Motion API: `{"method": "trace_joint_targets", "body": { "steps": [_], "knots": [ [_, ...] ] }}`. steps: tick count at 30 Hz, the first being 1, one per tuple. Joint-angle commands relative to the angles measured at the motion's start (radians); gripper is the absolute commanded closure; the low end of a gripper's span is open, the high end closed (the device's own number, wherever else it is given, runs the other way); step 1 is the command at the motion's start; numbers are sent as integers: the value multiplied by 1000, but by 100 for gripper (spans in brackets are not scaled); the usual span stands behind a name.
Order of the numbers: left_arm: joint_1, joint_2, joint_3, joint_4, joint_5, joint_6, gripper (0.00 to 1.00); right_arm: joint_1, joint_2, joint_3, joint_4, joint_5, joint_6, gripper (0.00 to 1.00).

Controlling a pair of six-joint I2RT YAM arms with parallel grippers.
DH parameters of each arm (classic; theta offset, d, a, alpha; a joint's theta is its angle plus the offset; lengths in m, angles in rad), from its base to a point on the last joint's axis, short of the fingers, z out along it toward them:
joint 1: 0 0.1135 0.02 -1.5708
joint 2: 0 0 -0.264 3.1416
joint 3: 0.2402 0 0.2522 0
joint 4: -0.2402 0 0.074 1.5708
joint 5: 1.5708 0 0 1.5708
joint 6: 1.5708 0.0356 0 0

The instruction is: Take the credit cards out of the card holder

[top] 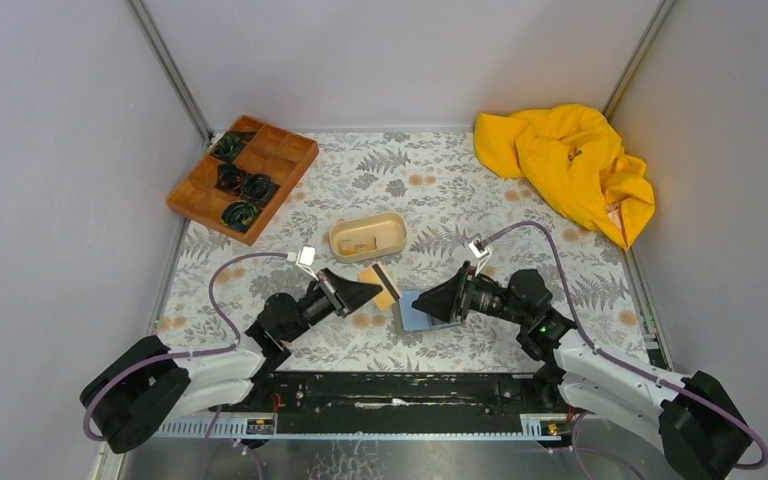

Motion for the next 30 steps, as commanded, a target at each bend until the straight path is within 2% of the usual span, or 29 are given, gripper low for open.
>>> {"method": "trace_joint_targets", "body": {
  "steps": [1,9,14,30],
  "knots": [
    [-17,58,-21,273,-14,-27,100,37,40,1,199,15,36,39],
    [-61,73,-4,272,-33,-20,100,93,183,35,262,29,34,41],
    [-75,60,3,229,-45,-4,100,112,232,69,283,31,32,54],
    [-76,69,38,172,-31,9,100,121,232,78,308,33,34,54]
  ]
}}
